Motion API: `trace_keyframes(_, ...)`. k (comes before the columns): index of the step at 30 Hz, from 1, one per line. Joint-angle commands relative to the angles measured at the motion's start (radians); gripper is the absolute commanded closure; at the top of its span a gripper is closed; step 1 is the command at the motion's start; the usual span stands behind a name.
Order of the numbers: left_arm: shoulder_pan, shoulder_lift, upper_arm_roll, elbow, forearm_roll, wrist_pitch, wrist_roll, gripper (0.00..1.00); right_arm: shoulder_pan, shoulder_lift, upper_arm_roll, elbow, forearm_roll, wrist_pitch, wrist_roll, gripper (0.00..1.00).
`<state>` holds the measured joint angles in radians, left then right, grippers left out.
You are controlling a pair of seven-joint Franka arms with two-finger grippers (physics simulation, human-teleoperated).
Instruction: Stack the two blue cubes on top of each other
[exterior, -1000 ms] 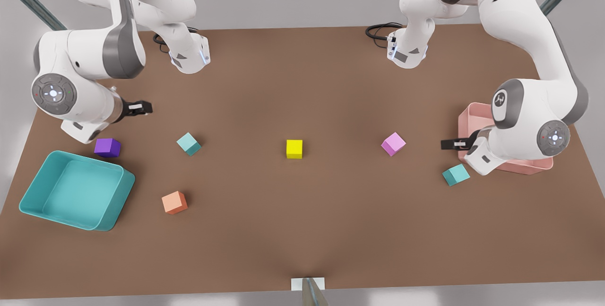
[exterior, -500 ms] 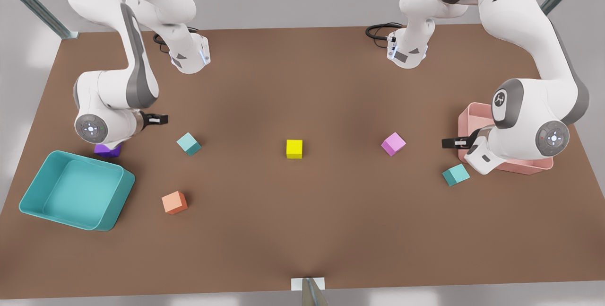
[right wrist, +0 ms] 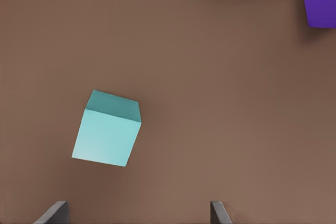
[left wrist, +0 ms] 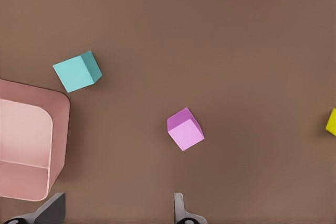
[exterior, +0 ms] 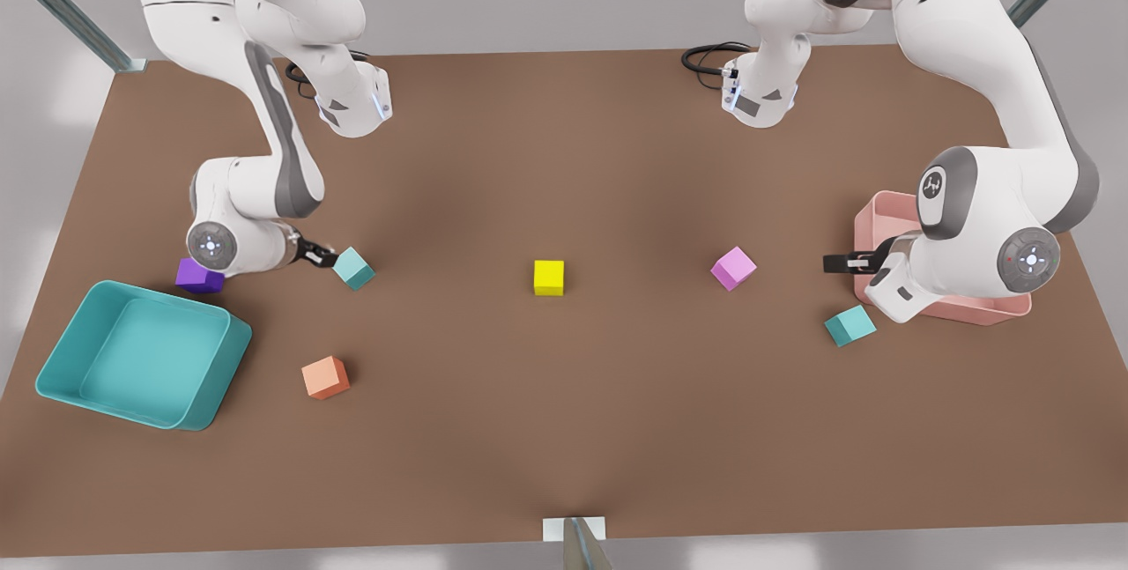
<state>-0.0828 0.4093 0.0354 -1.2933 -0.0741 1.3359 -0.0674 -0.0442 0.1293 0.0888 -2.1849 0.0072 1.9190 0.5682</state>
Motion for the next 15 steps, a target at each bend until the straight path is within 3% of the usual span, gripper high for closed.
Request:
trace_keyframes(1,0.0,-0.001,0.0,0.0,0.0,-0.003,-0.002,0.0,-0.002,-0.008,0.0,-0.049,0.025,0.307,0.567,0.0)
trace_keyframes(15,0.0,-0.001,0.0,0.0,0.0,-0.003,-0.002,0.0,0.0,0.015,0.0,-0.144,0.131,0.313,0.587,0.0)
